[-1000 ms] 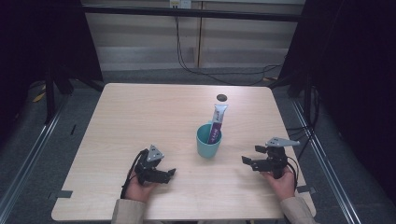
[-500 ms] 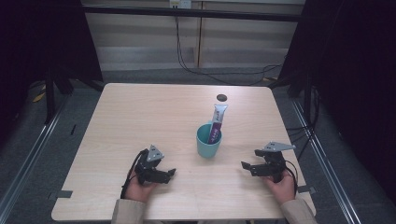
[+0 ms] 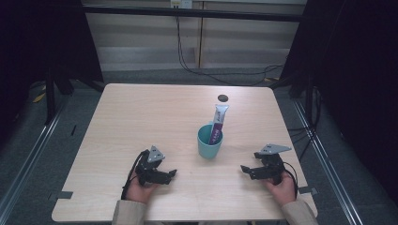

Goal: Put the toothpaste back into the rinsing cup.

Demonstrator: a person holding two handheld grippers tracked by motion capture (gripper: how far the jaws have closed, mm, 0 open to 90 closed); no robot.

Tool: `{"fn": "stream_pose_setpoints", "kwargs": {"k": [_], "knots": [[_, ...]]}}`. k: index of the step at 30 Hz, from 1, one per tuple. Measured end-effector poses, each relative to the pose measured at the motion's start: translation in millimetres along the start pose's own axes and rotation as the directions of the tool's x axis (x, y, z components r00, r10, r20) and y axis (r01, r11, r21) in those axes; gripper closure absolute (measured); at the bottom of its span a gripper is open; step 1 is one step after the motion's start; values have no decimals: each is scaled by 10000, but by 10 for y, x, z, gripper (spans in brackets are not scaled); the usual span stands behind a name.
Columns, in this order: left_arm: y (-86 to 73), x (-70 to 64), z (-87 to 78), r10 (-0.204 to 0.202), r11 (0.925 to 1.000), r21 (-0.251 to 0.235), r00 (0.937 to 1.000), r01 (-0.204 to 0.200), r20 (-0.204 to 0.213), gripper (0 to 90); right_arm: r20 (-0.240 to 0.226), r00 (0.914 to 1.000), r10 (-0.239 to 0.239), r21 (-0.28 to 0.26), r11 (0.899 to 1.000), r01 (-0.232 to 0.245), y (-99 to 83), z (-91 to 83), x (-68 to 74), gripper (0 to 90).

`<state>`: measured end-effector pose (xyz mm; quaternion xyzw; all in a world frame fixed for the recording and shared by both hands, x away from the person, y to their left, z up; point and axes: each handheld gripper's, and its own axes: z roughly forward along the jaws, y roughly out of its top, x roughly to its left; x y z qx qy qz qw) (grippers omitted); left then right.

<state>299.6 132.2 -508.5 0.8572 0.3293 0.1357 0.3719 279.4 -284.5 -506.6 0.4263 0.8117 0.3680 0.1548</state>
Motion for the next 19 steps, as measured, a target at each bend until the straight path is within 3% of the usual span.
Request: {"fn": "stream_pose_setpoints", "kwargs": {"k": [4, 10, 19], "knots": [[0, 0, 0, 3, 10000, 2, 10000, -3, 1, 165, 37, 10000, -41, 243, 9997, 40, -3, 21, 14, 163], [0, -1, 0, -1, 10000, -2, 10000, 1, 7, 165, 64, 9993, -363, 210, 9991, 361, -12, 38, 27, 152], [0, 0, 0, 1, 10000, 1, 10000, -1, 6, 165, 77, 9992, -402, 102, 9991, 402, -31, 38, 29, 148]]}}
